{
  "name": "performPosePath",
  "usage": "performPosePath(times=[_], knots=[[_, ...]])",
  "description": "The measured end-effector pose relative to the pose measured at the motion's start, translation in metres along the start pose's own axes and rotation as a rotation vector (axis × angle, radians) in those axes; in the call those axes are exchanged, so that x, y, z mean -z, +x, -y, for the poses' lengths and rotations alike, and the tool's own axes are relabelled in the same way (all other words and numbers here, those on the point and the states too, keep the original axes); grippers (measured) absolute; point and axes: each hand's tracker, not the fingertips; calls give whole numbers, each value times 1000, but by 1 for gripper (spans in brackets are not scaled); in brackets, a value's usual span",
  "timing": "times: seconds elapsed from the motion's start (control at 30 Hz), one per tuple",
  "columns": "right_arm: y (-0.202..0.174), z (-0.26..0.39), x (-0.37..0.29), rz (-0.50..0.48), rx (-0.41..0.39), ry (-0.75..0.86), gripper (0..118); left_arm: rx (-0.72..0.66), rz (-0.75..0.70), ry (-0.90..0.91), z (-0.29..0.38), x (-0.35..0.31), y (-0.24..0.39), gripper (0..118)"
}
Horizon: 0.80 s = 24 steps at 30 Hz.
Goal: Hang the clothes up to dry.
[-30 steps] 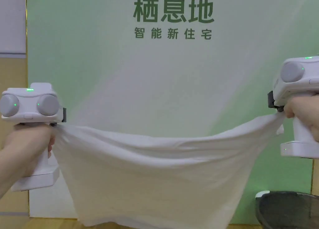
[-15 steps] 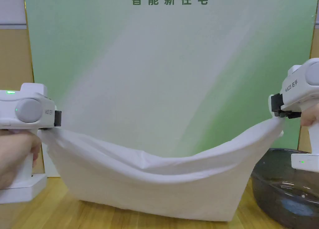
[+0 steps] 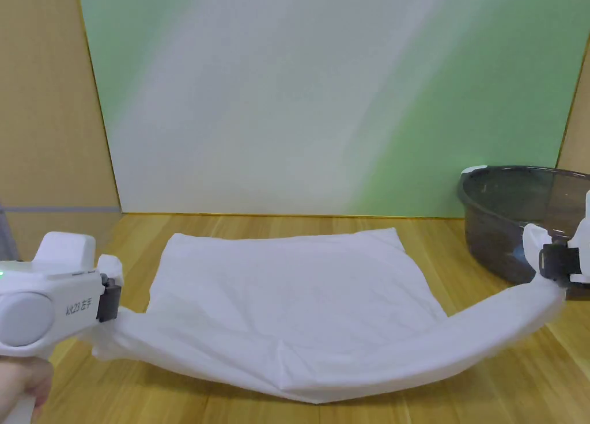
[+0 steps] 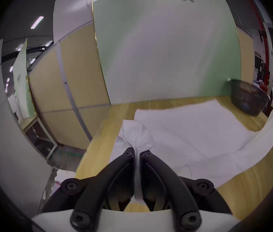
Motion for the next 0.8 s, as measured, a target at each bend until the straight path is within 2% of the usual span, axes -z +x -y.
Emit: performPosePath(times=[0.07,0.17,0.3,0.67,0.73,0.8], knots=[[3,29,0,-16,14,-45,5,-5,-5,-21,25,0,-1,1],[7,69,1,11,12,-70,5,-24,-2,-68,51,1,-6,1],[15,104,0,30,54,-108,5,8,-9,-78,74,-6,-6,1],[21,131,5,61,89,-157,5,3,-4,-118,94,-5,-4,1],[20,132,6,73,81,-152,5,2,-12,-109,92,-4,-6,4],[18,131,6,90,67,-141,7,-22,-23,-118,88,-7,-7,22]])
